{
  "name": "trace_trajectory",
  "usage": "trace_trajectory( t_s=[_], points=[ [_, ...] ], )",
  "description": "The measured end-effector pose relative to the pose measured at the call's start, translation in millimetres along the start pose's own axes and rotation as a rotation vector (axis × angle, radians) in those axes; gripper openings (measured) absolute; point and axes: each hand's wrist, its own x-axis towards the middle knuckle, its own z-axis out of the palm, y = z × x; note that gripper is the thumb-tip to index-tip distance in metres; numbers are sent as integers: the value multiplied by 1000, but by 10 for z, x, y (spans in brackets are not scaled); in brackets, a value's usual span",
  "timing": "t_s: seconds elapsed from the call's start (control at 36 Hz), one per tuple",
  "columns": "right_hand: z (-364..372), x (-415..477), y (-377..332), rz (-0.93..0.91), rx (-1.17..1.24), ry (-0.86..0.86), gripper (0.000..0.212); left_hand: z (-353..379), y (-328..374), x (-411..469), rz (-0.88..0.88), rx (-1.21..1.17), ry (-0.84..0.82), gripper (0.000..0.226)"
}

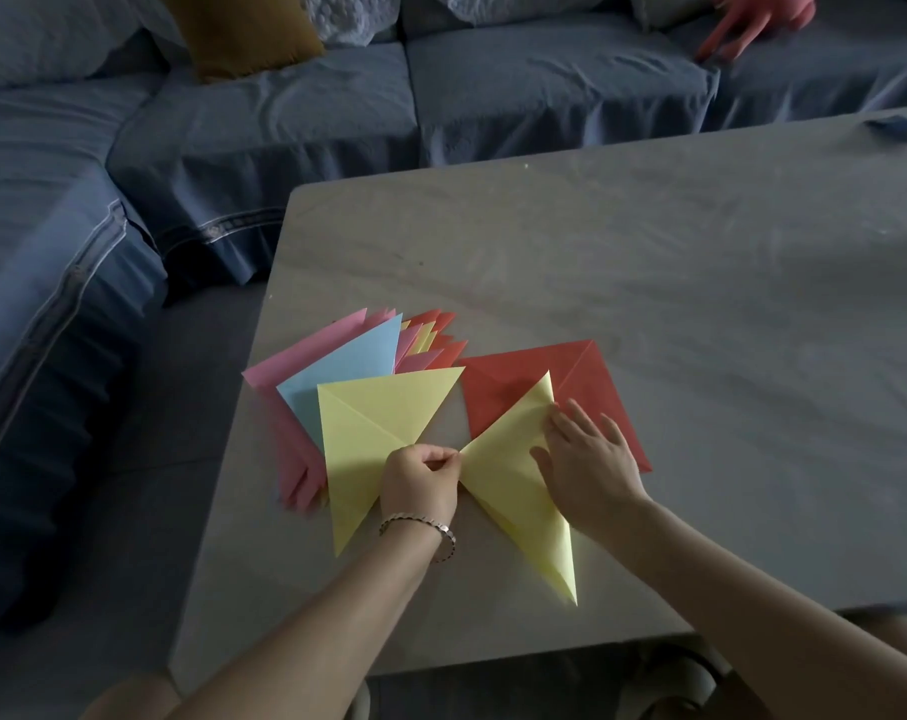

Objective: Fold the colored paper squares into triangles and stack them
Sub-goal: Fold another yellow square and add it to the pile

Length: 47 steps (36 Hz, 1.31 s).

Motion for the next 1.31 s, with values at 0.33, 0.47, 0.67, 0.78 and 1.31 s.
trace_trajectory(
  t_s=[0.33, 0.47, 0.67, 0.78, 1.31],
  points=[
    [-81, 520, 141, 112, 7, 3, 50, 19, -29, 5, -23, -6, -16, 8],
    [-66, 556, 299, 78, 94, -29, 55, 12, -24, 5, -21, -14, 5, 10],
    [6, 144, 438, -67, 187, -68, 90, 19, -31, 14, -19, -23, 24, 9],
    [51, -77, 447, -141, 172, -170, 124, 25, -44, 21, -45, -51, 18, 6],
    [-74, -489, 477, 59, 458, 63, 71, -531, 403, 278, 298, 152, 180, 13]
  ],
)
